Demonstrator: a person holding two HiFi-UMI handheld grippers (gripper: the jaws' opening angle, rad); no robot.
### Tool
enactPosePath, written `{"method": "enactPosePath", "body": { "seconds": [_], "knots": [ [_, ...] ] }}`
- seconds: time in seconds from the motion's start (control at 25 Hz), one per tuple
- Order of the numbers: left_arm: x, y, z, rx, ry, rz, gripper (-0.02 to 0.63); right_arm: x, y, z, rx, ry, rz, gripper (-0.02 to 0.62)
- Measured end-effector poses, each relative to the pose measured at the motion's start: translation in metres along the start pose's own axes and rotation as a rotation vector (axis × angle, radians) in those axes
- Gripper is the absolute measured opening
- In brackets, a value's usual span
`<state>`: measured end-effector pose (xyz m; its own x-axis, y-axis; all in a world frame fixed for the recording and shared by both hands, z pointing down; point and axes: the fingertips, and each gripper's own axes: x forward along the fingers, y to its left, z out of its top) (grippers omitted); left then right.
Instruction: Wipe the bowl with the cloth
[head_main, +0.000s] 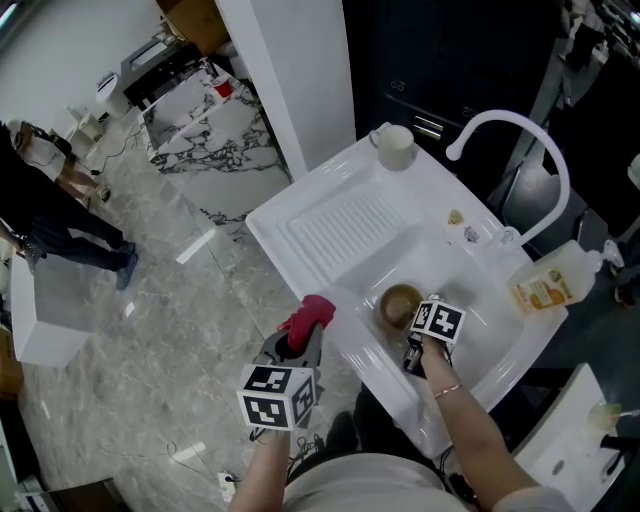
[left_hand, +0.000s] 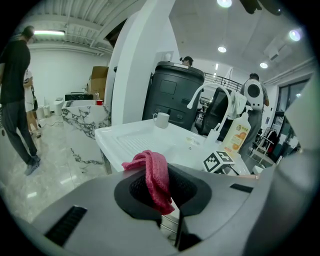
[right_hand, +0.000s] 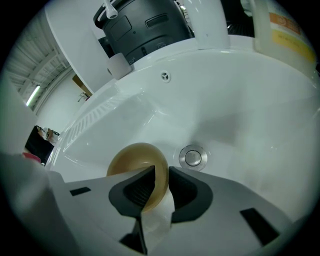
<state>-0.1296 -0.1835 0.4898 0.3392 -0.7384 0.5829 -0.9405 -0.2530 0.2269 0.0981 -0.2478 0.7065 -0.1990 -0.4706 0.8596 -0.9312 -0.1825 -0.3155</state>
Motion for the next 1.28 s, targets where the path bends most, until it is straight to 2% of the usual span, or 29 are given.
{"method": "enactPosePath", "body": {
  "seconds": [0.4, 0.72, 1.28],
  "knots": [
    [-0.005, -0.017, -0.002, 0.030, -0.018, -0.039, 0.046, -0.048, 0.001, 0.013, -0.102, -0.117, 0.024, 0.095],
    [-0.014, -0.021, -0.007, 0.044, -0.033, -0.054, 0.046, -0.099, 0.034, 0.014, -0.236, -0.219, 0.104, 0.064],
    [-0.046, -0.019, -0.014, 0.061, -0.066, -0.069, 0.046, -0.203, 0.092, 0.007, -0.344, -0.411, 0.248, 0.020]
  ]
}}
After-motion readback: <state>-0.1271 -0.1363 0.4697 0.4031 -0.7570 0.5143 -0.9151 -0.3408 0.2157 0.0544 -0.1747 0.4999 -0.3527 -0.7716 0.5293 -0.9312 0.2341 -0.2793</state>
